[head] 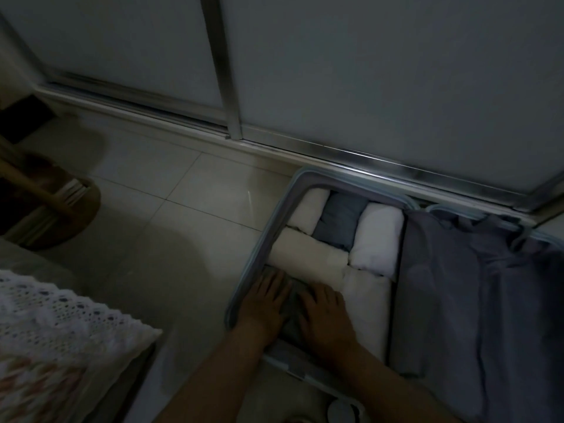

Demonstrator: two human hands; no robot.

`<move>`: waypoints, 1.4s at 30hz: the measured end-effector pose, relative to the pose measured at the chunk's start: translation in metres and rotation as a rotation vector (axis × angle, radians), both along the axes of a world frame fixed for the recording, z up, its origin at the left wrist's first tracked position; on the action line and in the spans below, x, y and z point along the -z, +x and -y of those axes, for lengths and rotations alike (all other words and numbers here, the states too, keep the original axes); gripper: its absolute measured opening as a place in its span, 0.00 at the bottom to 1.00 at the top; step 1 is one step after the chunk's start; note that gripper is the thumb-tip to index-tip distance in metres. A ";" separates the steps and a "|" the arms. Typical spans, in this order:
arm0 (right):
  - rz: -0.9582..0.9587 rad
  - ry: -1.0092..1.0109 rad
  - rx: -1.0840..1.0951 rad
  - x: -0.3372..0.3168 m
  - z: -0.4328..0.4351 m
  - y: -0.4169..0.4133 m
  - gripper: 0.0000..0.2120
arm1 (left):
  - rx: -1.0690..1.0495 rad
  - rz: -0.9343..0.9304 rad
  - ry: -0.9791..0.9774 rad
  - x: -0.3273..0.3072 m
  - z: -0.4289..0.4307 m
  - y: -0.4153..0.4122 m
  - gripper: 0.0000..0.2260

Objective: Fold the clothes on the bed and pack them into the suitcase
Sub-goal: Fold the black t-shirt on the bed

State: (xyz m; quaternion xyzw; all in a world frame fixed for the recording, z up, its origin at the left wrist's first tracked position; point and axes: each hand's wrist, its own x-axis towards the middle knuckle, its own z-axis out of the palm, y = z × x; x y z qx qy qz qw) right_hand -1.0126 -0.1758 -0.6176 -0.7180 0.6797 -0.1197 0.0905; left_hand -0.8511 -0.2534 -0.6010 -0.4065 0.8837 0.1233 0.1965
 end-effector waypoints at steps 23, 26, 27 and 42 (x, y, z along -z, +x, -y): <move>0.162 0.388 -0.123 -0.184 0.088 0.017 0.21 | -0.396 -0.662 0.105 -0.165 0.022 0.039 0.18; 0.177 0.283 -0.187 -0.255 0.093 0.053 0.20 | -0.446 -0.712 -0.103 -0.225 0.024 0.072 0.16; 0.174 0.248 -0.213 -0.278 0.094 0.069 0.19 | -0.459 -0.712 -0.170 -0.245 0.023 0.088 0.15; 0.116 0.096 -0.795 -0.468 0.048 0.495 0.20 | -1.039 -0.498 -0.591 -0.436 -0.114 0.500 0.16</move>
